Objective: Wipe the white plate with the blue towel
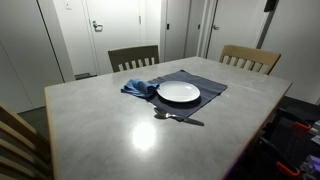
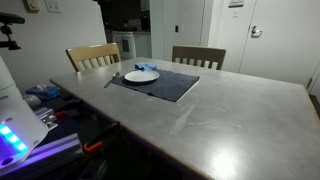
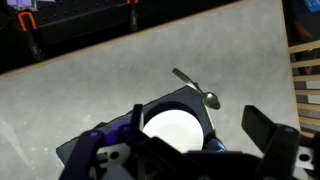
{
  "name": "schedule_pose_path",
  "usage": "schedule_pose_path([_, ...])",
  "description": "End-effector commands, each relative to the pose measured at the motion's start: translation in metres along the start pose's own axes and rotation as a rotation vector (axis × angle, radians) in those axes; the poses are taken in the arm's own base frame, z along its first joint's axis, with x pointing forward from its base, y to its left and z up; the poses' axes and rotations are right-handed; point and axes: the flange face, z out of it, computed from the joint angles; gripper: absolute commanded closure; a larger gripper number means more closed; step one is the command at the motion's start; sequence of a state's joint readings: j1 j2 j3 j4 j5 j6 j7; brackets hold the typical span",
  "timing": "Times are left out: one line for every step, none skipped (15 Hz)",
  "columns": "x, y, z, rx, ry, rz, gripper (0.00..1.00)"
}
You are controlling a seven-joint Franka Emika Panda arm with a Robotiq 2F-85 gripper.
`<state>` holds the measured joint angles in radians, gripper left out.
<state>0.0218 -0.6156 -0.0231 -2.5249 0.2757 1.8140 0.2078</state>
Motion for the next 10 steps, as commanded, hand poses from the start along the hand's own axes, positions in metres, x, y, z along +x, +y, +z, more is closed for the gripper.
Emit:
schedule_pose_path([0.016,-0.01,-0.005,-0.021,-0.016,-0.002,0.0])
schedule_pose_path([0.019,-0.013,-0.007,-0.026,-0.015,-0.003,0.0])
schedule_pose_path([0.022,-0.016,-0.009,-0.031,-0.014,-0.006,0.0])
schedule_pose_path([0.026,-0.021,-0.01,-0.038,-0.014,-0.01,0.0])
schedule_pose_path([0.03,-0.026,-0.012,-0.043,-0.012,-0.018,0.0])
schedule_pose_path([0.034,-0.029,-0.013,-0.046,-0.011,-0.025,0.0])
schedule_pose_path([0.039,-0.034,-0.014,-0.05,-0.008,-0.027,0.0])
schedule_pose_path([0.045,-0.039,-0.014,-0.058,-0.012,-0.026,0.0])
schedule_pose_path([0.05,-0.043,-0.013,-0.062,-0.016,-0.031,0.0])
schedule_pose_path([0.054,-0.047,-0.013,-0.065,-0.021,-0.038,0.0])
